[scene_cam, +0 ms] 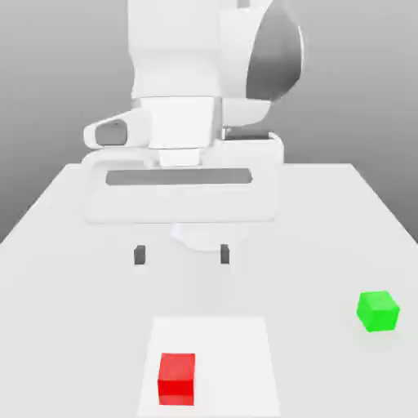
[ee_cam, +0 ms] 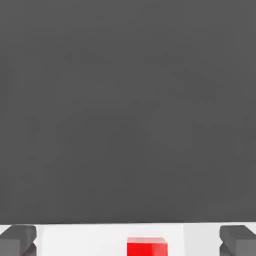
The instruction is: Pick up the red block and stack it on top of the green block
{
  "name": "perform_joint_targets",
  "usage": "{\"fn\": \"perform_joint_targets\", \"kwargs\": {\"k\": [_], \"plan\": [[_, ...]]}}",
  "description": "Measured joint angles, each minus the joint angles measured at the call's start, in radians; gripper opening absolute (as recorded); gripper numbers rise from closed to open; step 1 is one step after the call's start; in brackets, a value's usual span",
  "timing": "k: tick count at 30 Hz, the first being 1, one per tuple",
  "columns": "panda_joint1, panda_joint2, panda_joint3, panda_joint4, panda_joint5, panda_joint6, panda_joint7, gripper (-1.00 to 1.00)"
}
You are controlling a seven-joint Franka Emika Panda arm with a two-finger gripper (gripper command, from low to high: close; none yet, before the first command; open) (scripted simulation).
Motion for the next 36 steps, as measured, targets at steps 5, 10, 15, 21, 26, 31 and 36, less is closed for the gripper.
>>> {"fn": "perform_joint_targets", "kwargs": {"k": [5, 10, 15, 21, 26, 31, 36], "plan": [[-0.012, 0.18, -0.007, -0.043, -0.006, 0.076, -0.013, 0.0], [-0.028, 0.361, 0.012, -0.032, 0.018, 0.211, -0.035, 0.0], [-0.033, 0.394, 0.018, -0.027, 0.023, 0.238, -0.038, -1.0], [-0.028, 0.316, 0.009, -0.039, 0.004, 0.172, -0.025, -1.0], [0.016, 0.204, 0.065, -0.067, -0.031, 0.088, -0.102, -1.0], [0.106, 0.157, 0.193, -0.095, -0.055, 0.068, -0.296, -1.0], [0.245, 0.112, 0.299, -0.124, -0.058, 0.05, -0.507, -1.0]]}}
